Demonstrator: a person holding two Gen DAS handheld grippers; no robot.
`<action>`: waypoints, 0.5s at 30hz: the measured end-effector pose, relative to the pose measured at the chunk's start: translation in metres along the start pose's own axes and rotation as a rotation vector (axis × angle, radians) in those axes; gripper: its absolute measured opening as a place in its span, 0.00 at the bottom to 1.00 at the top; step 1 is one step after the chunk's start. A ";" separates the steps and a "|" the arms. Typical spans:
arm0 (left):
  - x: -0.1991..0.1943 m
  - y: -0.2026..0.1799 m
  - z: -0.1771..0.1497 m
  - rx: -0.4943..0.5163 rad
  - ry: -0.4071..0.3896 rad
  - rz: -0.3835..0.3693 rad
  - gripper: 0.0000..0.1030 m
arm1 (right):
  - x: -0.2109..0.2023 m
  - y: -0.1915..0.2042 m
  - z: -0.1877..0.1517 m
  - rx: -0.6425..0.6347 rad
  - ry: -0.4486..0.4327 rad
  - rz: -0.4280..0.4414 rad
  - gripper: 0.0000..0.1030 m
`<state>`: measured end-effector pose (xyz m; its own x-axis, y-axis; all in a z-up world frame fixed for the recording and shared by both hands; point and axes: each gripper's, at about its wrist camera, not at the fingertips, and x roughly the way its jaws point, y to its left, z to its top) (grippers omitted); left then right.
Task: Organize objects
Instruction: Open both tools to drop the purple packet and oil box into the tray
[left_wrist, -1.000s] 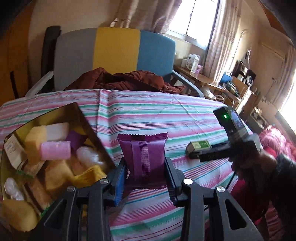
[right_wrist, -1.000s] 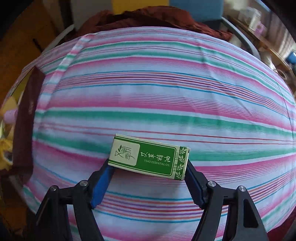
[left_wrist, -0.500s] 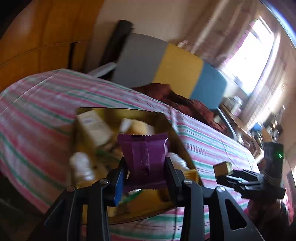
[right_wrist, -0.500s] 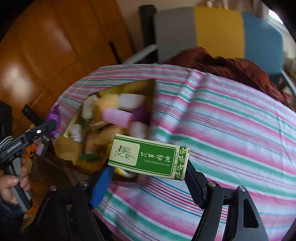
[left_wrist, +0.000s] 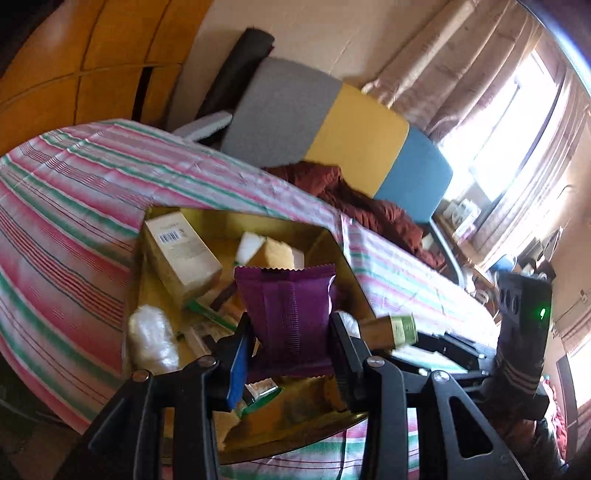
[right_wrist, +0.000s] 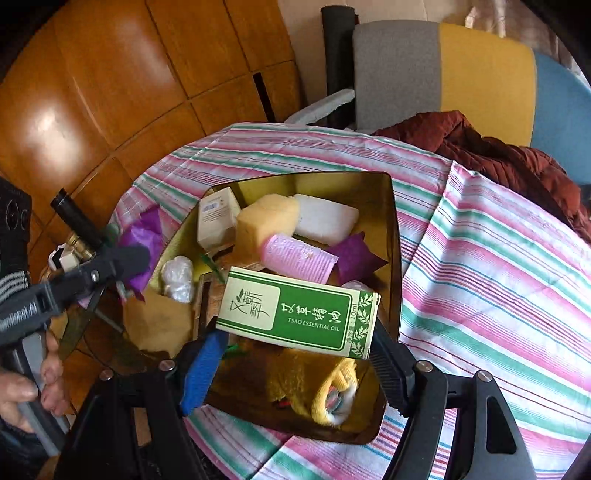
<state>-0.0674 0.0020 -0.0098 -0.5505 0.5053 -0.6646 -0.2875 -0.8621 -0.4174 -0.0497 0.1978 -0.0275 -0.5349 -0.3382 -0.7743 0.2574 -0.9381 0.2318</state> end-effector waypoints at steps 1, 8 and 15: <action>0.005 -0.001 -0.002 0.002 0.014 0.006 0.38 | 0.003 -0.002 0.001 0.005 0.003 0.001 0.74; 0.028 -0.005 -0.009 0.031 0.069 0.044 0.43 | 0.024 -0.018 0.000 0.060 0.023 -0.018 0.92; 0.024 -0.002 -0.014 0.022 0.059 0.069 0.43 | 0.015 -0.024 -0.007 0.087 -0.002 -0.019 0.92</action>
<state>-0.0693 0.0165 -0.0337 -0.5227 0.4451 -0.7271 -0.2679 -0.8954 -0.3556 -0.0581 0.2155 -0.0484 -0.5409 -0.3199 -0.7779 0.1760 -0.9474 0.2673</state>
